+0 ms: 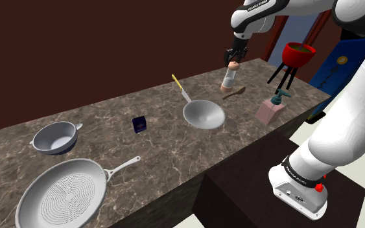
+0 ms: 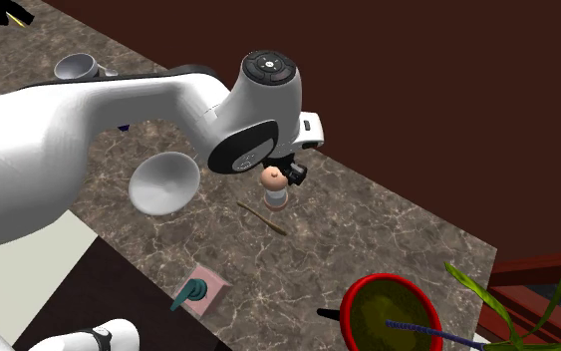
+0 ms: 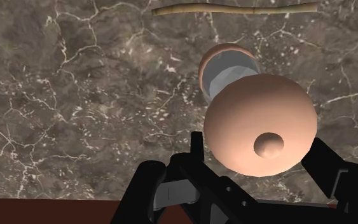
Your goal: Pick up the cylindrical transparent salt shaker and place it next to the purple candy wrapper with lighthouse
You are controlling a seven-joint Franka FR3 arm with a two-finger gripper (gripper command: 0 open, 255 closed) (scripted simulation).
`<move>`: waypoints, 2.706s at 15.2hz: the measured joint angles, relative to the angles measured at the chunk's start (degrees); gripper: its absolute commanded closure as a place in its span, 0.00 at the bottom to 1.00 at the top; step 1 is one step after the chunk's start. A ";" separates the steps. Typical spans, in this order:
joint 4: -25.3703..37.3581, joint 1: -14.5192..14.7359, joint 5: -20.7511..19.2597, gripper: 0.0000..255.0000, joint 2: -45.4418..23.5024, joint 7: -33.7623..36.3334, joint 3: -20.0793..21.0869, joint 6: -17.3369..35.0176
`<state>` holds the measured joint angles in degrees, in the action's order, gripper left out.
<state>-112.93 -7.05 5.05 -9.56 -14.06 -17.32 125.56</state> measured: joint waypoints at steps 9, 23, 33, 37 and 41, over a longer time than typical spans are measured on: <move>0.45 0.00 -0.16 1.00 0.30 0.07 -0.05 -0.80; 7.28 0.23 -1.65 1.00 3.57 1.28 -0.26 -10.71; 13.63 0.24 -2.19 1.00 4.79 1.74 -0.33 -18.19; 17.06 0.10 -2.10 1.00 4.44 1.64 -0.43 -21.30; 20.39 0.09 -2.12 1.00 4.38 1.81 -0.43 -24.56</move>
<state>-92.54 -6.96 2.92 -5.19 -12.25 -17.76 101.00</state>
